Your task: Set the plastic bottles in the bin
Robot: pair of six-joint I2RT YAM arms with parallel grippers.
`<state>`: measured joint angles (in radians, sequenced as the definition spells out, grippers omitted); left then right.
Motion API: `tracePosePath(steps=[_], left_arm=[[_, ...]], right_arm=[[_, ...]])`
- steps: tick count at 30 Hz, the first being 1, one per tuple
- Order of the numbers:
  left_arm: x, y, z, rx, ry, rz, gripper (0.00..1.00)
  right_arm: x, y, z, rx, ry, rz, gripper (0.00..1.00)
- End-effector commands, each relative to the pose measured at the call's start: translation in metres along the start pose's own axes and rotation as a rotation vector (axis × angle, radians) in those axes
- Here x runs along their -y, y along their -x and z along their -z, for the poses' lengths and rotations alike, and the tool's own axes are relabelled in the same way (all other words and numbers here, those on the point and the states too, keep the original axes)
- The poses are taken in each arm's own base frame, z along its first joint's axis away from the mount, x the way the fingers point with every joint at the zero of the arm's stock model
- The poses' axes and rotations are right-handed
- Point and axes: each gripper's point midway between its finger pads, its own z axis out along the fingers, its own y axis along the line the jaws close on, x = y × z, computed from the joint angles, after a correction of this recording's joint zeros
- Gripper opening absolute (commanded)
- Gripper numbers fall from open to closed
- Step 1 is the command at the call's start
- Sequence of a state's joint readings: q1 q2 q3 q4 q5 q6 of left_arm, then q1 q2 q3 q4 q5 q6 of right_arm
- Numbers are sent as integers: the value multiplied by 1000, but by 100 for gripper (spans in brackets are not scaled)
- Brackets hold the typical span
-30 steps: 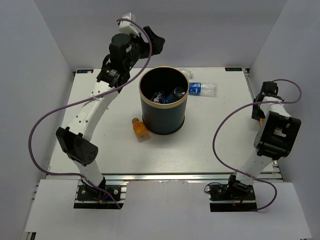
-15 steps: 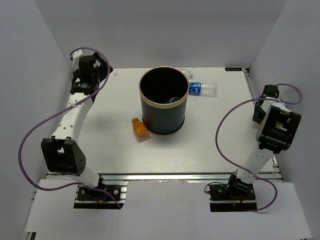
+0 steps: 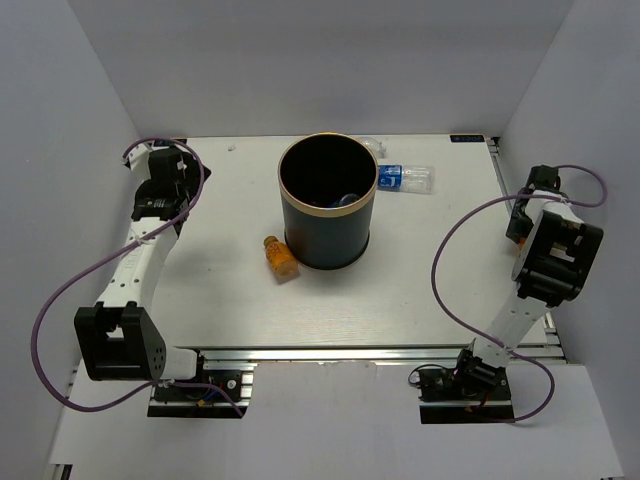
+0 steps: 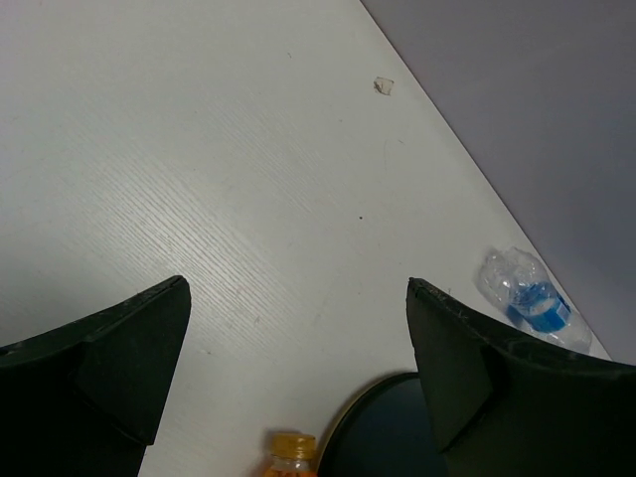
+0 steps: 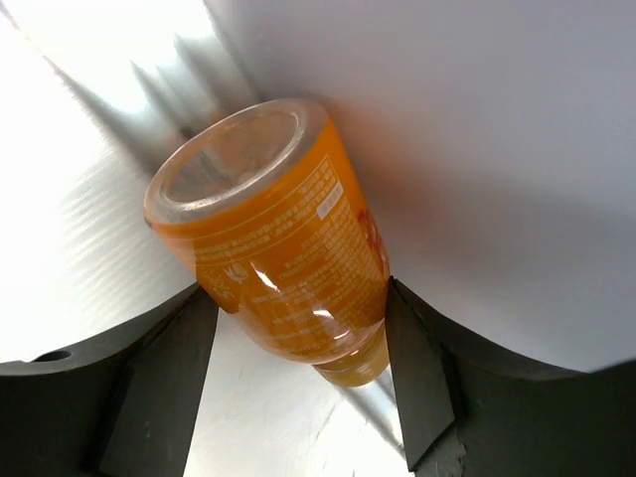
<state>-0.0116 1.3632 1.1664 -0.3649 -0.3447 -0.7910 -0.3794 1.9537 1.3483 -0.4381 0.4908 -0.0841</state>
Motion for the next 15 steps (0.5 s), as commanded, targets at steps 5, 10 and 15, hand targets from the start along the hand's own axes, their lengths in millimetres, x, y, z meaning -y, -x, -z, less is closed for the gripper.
tracePosePath(steps=[5,10,15], left_arm=[[-10,-8,7,-41,23,-8,98],[-13,-29,9,-107,-6,-12,98],[-16,-48,13,-176,-35,-13,98]], right_arm=[[-1,92,141,398,332,-109,0],[-53,119,274,696,680,30,0],[-114,104,425,1000,1033,244,0]])
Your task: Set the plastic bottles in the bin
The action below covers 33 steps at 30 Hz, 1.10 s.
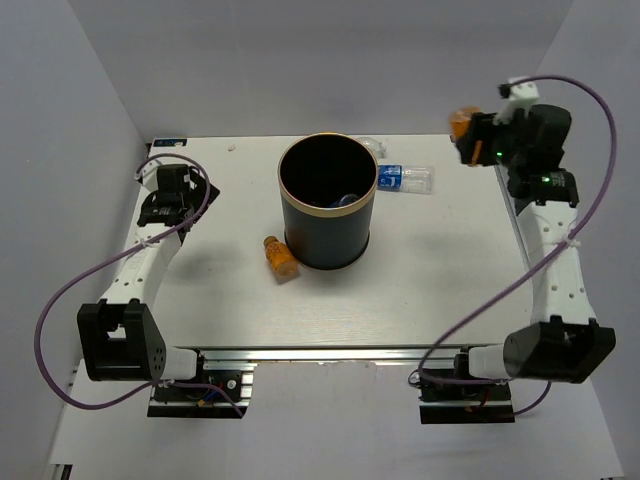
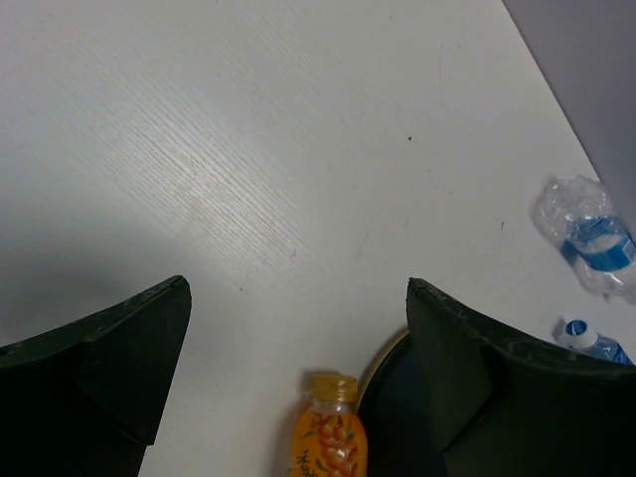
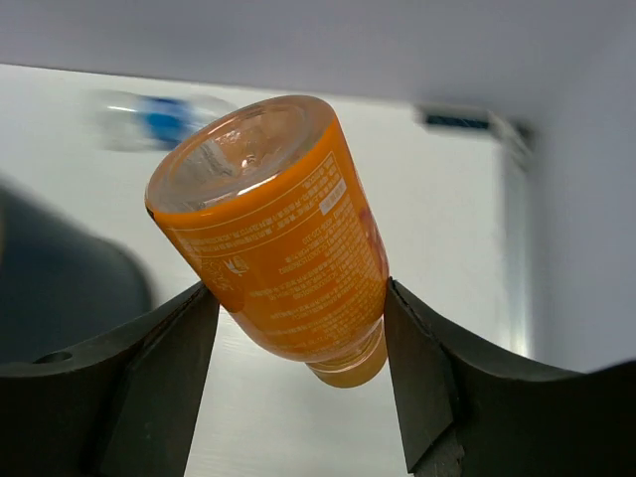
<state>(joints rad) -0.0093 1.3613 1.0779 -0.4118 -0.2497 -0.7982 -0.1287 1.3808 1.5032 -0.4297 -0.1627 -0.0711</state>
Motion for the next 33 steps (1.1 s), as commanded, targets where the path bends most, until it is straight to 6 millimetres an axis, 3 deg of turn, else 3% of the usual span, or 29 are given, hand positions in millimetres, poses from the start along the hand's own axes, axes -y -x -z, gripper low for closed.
tracePosePath(steps=[1,3,4,10,12,15,16,17,21,25,27,28,29,31,32,33], left_arm=[[5,-5,14,-34,-58,16,98],[8,-14,17,-60,-95,28,98],[10,-29,15,-101,-142,29,98],[17,-63,11,-225,-237,31,98],[16,-74,11,-275,-233,28,98],[14,-89,9,-312,-225,12,98],[15,-94,10,-321,-229,7,98],[17,-102,10,-333,-230,-5,98],[20,-130,10,-387,-221,-36,98],[24,-158,10,-479,-220,-67,98],[19,-170,7,-516,-197,-75,98],[19,-178,9,-534,-191,-82,98],[18,-182,9,-544,-185,-86,98],[16,-197,10,-582,-180,-92,98],[18,-201,10,-594,-186,-89,98],[21,-205,11,-606,-202,-90,98]], right_arm=[[-124,52,30,189,426,106,0],[-161,77,47,303,552,122,0],[-190,80,55,314,622,95,0],[-287,76,59,361,837,92,0],[-304,70,49,332,854,81,3],[-323,58,46,291,883,88,39],[-323,58,45,289,880,86,78],[-322,55,44,270,869,73,89],[-305,61,43,276,766,35,89],[-289,63,57,308,711,22,89],[-275,48,49,281,635,-4,89],[-262,52,54,300,594,-25,89],[-252,39,49,279,550,-43,89],[-220,37,44,290,430,-103,89],[-208,42,52,321,406,-122,89],[-184,34,43,322,313,-145,89]])
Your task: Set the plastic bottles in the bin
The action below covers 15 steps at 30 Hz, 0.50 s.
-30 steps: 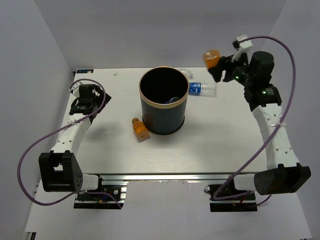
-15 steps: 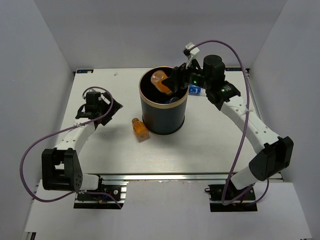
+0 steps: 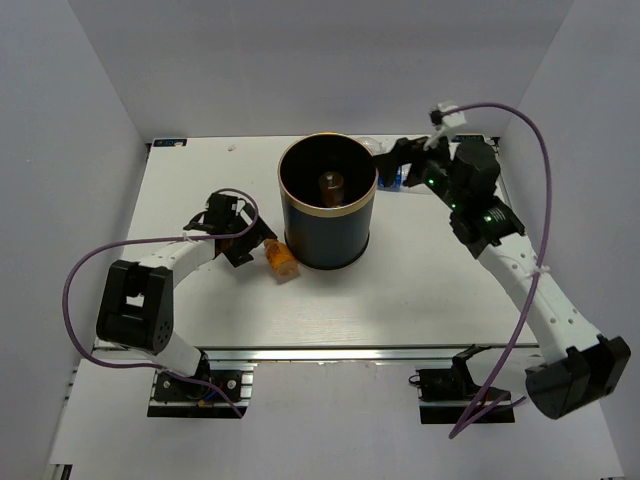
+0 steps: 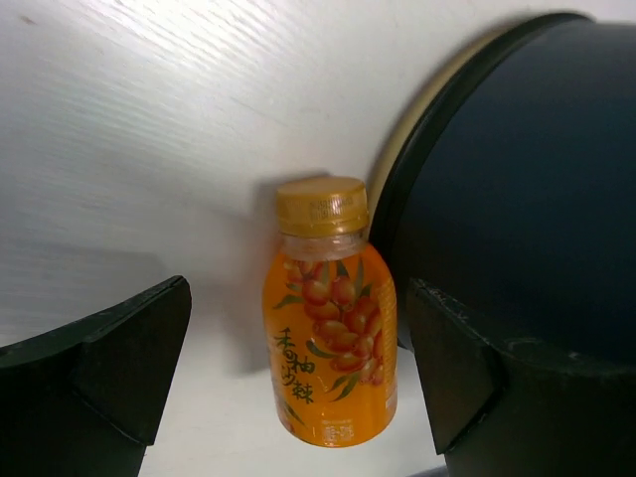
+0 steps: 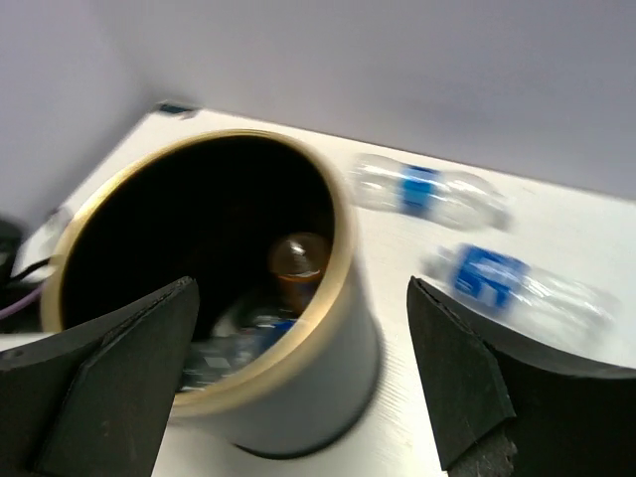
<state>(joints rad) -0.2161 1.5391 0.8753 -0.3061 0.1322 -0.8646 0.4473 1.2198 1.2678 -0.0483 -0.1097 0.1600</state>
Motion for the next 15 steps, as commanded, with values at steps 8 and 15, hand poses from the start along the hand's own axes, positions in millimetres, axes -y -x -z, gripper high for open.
tracePosePath(steps=[8,15], left_arm=[[4,-43,-21,-126,-49,45,98],[2,-53,-32,-172,-46,53,66]], right_arm=[[111,-4,69,128,-399,-126,89],[123,-21,81,86,-438,-146,89]])
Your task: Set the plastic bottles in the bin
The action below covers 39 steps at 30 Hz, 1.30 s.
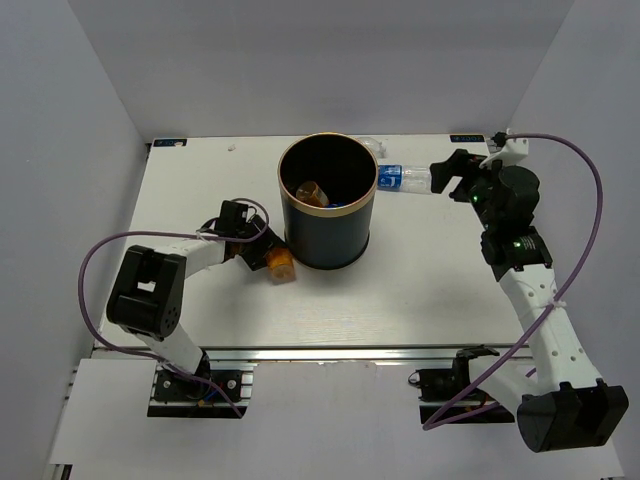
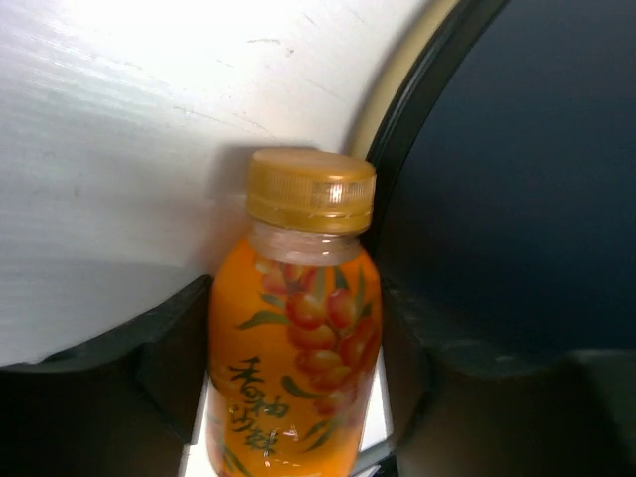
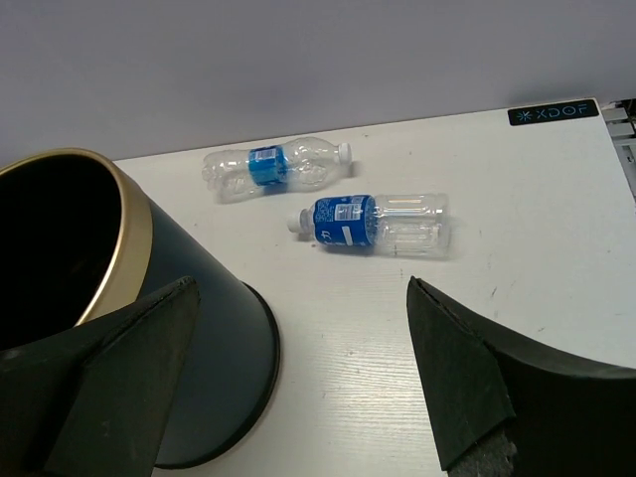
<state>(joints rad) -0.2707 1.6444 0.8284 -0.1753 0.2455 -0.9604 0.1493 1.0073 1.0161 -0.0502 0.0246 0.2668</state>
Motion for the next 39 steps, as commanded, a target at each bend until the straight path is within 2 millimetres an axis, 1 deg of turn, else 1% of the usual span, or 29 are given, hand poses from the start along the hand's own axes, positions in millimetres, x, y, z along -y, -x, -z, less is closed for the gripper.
tracePosePath(steps=[1,2,3,4,5,6,9,10,12,13,15,16,17,19,20,22,23,26,27,28,29,30,32,33,34,35,37,38,39], left_arm=[[-10,-11,-5,-42,28,-5,59],[-15,-13,-2,-49,56,-6,54],[-13,-5,3,-10,70,-13,49],[-14,-1,8,13,88,-17,38],[-21,0,15,25,128,-13,35],[-15,14,29,106,135,-18,33],[-18,33,61,228,194,0,32],[-15,47,87,330,205,29,32],[-10,61,115,437,202,68,32],[-5,77,146,559,187,83,33],[15,97,189,694,132,82,38],[31,105,222,783,45,72,40],[58,118,248,869,-75,57,47],[96,120,283,934,-242,-59,49],[133,118,311,953,-408,-114,49],[164,114,331,952,-524,-195,49],[192,113,343,934,-606,-253,49],[228,113,341,872,-673,-358,50],[250,108,331,802,-716,-419,50],[257,108,325,773,-722,-438,50],[263,106,316,741,-720,-450,50],[269,102,298,699,-712,-462,51],[281,96,294,695,-730,-472,58],[286,86,289,680,-731,-507,62],[291,86,284,686,-716,-512,65],[292,83,280,676,-702,-527,70],[297,76,269,659,-681,-566,76],[296,71,262,638,-662,-586,85],[298,64,256,621,-653,-617,89]], right_arm=[[4,5,4,25,-11,-21,89],[5,4,4,24,-13,-24,89],[7,5,5,27,-20,-29,89],[8,4,5,25,-20,-28,89],[9,3,5,21,-23,-28,89],[11,2,5,18,-30,-29,89],[23,0,4,32,-79,-29,89],[32,-2,3,40,-116,-31,89],[39,-5,2,35,-142,-37,89],[40,1,0,60,-141,-36,89],[43,2,-3,58,-143,-27,89],[44,3,-4,61,-144,-18,89],[46,3,-5,60,-149,-8,89],[47,5,-6,61,-151,6,90],[48,5,-7,56,-154,16,89],[51,4,-6,54,-163,26,89],[54,4,-6,56,-173,32,89],[60,3,-5,55,-201,36,89],[62,2,-5,52,-205,38,89],[63,2,-5,53,-208,40,89],[65,1,-5,50,-212,39,89],[67,0,-6,44,-216,46,89],[68,-1,-9,41,-208,57,89],[68,-3,-14,33,-196,66,89],[61,-6,-18,16,-146,99,89],[58,0,-21,21,-121,115,89],[54,-7,-35,-28,-62,173,89],[49,-19,-45,-73,-1,190,89],[43,-12,-52,-70,32,216,89]])
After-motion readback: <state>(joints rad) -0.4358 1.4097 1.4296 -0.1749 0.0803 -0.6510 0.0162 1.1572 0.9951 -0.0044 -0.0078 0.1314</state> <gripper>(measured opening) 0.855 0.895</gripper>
